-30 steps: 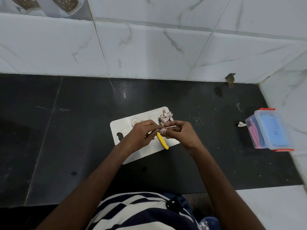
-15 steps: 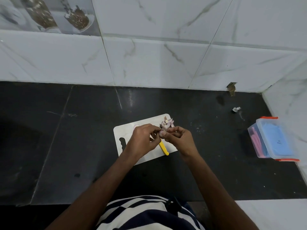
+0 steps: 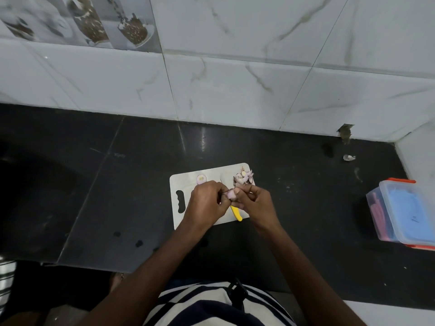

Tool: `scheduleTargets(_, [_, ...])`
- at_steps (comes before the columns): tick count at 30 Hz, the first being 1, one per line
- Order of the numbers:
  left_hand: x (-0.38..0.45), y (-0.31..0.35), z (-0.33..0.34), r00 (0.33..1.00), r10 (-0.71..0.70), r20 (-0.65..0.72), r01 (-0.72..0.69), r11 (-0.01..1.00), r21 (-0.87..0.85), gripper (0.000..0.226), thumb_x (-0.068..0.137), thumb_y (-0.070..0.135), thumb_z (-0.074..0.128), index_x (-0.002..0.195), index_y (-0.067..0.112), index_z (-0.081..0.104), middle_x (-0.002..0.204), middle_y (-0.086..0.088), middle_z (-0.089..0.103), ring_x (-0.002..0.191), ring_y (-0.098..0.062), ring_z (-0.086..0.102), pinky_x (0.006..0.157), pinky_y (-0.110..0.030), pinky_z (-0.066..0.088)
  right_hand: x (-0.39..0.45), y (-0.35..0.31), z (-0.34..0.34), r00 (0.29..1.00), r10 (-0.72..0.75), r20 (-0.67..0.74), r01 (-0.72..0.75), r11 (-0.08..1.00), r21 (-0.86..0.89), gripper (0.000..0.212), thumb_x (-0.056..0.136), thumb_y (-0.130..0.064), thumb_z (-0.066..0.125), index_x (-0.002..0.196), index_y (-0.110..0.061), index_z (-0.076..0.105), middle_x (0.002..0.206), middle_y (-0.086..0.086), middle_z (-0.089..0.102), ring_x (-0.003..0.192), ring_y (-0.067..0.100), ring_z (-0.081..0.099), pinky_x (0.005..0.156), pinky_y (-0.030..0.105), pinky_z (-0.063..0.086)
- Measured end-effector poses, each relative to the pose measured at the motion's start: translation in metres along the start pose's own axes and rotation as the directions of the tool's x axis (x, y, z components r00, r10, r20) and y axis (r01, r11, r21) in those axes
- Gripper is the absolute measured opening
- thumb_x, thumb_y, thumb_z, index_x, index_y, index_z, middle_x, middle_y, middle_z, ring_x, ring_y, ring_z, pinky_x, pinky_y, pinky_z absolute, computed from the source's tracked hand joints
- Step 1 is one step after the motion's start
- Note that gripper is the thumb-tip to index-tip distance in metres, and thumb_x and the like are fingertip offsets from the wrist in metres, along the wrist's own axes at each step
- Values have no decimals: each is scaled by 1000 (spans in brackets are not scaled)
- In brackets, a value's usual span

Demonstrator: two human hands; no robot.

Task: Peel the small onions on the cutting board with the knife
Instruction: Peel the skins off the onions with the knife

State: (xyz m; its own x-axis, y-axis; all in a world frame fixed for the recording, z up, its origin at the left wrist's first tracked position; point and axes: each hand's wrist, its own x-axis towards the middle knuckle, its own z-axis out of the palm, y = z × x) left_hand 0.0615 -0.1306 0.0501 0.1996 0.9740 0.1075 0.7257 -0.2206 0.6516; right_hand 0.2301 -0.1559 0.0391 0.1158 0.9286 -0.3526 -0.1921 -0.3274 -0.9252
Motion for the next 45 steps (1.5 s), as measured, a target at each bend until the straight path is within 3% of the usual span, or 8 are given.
scheduleTargets(2, [0, 3, -4, 999, 18, -33, -18, 1000, 7, 6, 85, 16, 81, 82, 21, 80, 73, 8, 76, 64, -9, 70, 61, -7, 45, 2, -1, -2, 1000, 9, 16, -8, 1000, -2, 13, 103, -8, 69, 106, 2, 77, 103, 21, 81, 101, 37, 80, 90, 39, 66])
scheduleTargets(5, [1, 3, -7, 999, 36, -30, -38, 996, -83, 6, 85, 14, 84, 90, 18, 85, 78, 8, 80, 73, -7, 73, 68, 2, 43, 7, -3, -6, 999, 22, 28, -23, 1000, 12, 19, 104, -9, 68, 109, 7, 76, 102, 22, 81, 99, 37, 80, 90, 36, 66])
scheduleTargets(11, [3, -1, 1, 997, 65, -51, -73, 979, -190, 20, 89, 13, 85, 108, 18, 86, 93, 10, 82, 81, 13, 68, 76, -3, 49, 14, -6, -15, 991, 90, 96, -95, 994, 49, 27, 100, -14, 74, 120, 3, 75, 112, 18, 81, 106, 34, 79, 103, 45, 61])
scheduleTargets(18, [2, 4, 7, 996, 87, 3, -85, 974, -212, 32, 86, 13, 80, 117, 23, 83, 92, 11, 80, 86, -4, 73, 77, -16, 56, 16, -7, -29, 992, 11, 124, 14, 980, -199, 36, 85, -27, 89, 119, -16, 80, 109, 8, 82, 108, 25, 78, 104, 50, 60])
scheduleTargets(25, [5, 1, 5, 980, 197, 32, -189, 966, -178, 27, 85, 25, 75, 109, 17, 83, 87, 6, 76, 80, -5, 67, 69, -13, 58, 17, -16, -35, 987, -1, 160, 50, 951, -304, 31, 78, -9, 95, 105, -5, 79, 97, 8, 84, 95, 26, 82, 97, 46, 64])
scheduleTargets(36, [4, 4, 7, 992, 85, -95, -102, 975, -195, 14, 85, 14, 88, 96, 14, 79, 82, 9, 75, 83, -4, 68, 70, -3, 47, 16, -13, -30, 988, 9, 155, 8, 995, -103, 30, 86, -8, 87, 115, -13, 82, 114, 8, 82, 108, 22, 77, 94, 34, 59])
scheduleTargets(41, [-1, 8, 18, 986, 39, -164, -66, 985, -161, 14, 87, 16, 88, 94, 12, 77, 84, 5, 75, 81, -10, 67, 69, -2, 49, 15, -7, -18, 982, 154, 107, -166, 979, 122, 66, 66, -33, 98, 125, -12, 77, 119, 17, 80, 119, 32, 75, 107, 45, 56])
scheduleTargets(45, [3, 0, 19, 991, 67, -115, -83, 986, -142, 14, 87, 15, 87, 97, 13, 79, 87, 5, 76, 75, -9, 68, 71, -5, 50, 20, -10, -23, 988, 149, 38, -146, 987, -74, 51, 80, -15, 94, 123, -10, 69, 105, 13, 82, 107, 28, 79, 105, 47, 59])
